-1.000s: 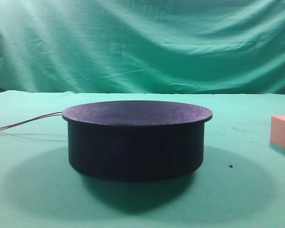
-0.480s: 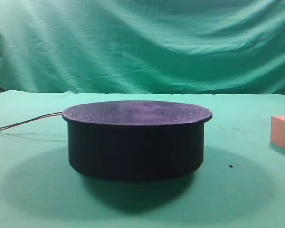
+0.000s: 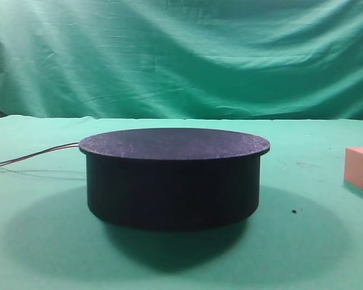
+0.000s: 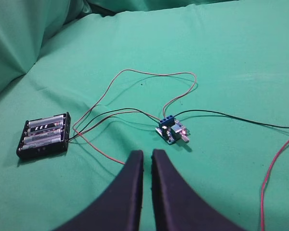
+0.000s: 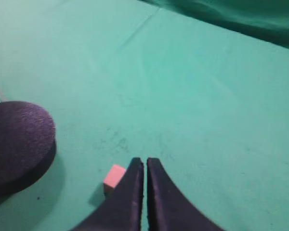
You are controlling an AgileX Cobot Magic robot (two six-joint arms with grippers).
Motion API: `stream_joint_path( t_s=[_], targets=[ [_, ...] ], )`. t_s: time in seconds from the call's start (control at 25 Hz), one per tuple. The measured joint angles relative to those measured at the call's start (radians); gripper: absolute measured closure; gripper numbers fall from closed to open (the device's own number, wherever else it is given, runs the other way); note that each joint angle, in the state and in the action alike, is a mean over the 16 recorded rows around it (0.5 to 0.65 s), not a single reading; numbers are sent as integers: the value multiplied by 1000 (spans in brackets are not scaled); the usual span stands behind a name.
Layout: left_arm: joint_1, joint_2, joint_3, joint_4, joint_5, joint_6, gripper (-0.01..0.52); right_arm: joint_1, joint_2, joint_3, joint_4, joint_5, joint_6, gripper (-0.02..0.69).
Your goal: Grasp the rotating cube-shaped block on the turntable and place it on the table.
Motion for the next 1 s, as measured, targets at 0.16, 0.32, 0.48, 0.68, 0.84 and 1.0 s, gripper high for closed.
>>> stream_joint_path(
  t_s=[0.16,0.32,0.48,0.68,0.84,1.0],
  targets=[
    [0,0,0,0,0,0,514,-39,-84,99,26,-48,0,665],
    [0,0,0,0,0,0,514,-51,-128,155,43,-64,-1,665],
    [0,0,0,0,0,0,514,-52,-138,176,53,-61,-1,665],
    [0,0,0,0,0,0,514,-52,-138,177,57,-55,-1,665],
    [0,0,0,0,0,0,514,-52,-138,177,58,-55,-1,665],
    [0,0,0,0,0,0,514,-52,-138,177,59,-55,-1,665]
  ],
)
